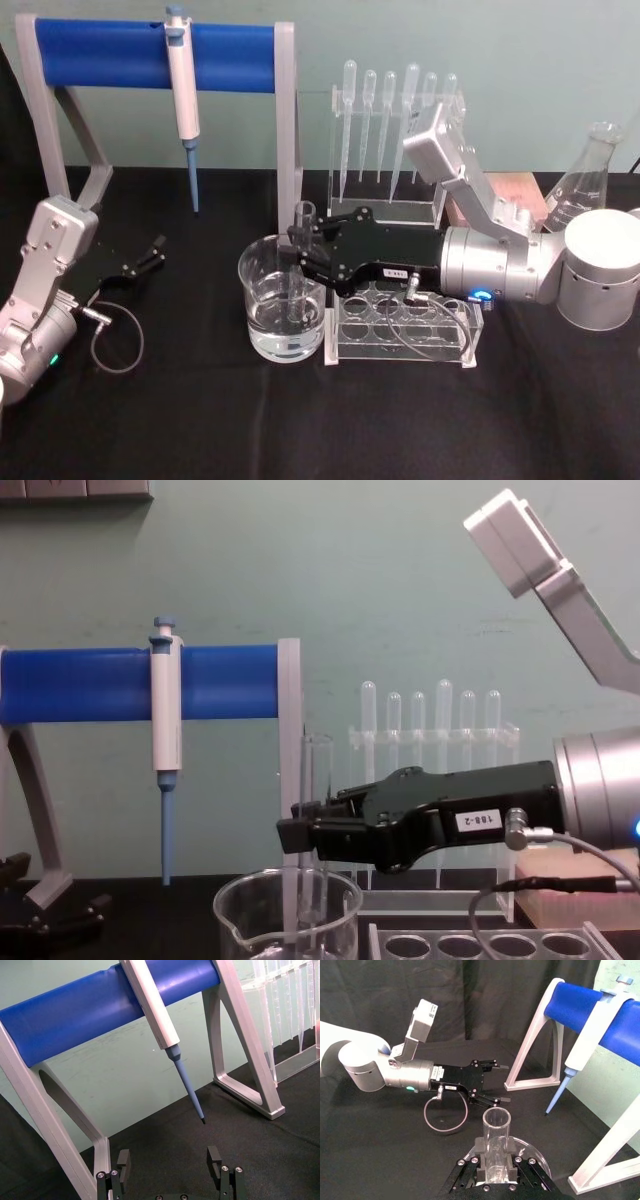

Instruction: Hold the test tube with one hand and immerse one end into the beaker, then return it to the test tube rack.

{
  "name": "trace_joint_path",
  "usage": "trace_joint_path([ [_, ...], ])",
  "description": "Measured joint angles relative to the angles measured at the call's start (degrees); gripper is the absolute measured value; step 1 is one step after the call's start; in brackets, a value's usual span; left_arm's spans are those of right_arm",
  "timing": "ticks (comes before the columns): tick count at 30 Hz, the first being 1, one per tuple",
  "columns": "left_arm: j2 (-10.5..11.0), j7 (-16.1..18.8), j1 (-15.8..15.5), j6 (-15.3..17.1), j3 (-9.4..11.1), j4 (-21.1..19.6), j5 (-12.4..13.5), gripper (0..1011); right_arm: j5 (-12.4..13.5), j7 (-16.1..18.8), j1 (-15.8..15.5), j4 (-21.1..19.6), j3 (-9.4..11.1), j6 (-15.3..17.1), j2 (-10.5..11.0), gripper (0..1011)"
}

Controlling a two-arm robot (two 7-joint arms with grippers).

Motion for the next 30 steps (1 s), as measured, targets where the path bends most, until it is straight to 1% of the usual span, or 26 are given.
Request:
trace_joint_path([
  [6, 0.0, 0.0, 0.0, 0.0, 0.0, 0.0, 0.0, 1000, -0.5, 0.9, -0.6, 1.4, 0.4, -1.7, -0.4, 224],
  [11, 0.0, 0.0, 0.0, 0.0, 0.0, 0.0, 0.0, 1000, -1.4, 1.5, -1.0, 2.3, 0.5, -2.2, -0.7, 224],
  [21, 0.0, 0.0, 0.0, 0.0, 0.0, 0.0, 0.0, 1000, -2.7, 1.7, -1.5, 2.5, 0.7, -2.5, -1.0, 224],
  [30, 0.0, 0.0, 0.0, 0.0, 0.0, 0.0, 0.0, 1000, -3.3, 1.4, -1.3, 3.9, 1.1, -2.2, -2.3, 225],
])
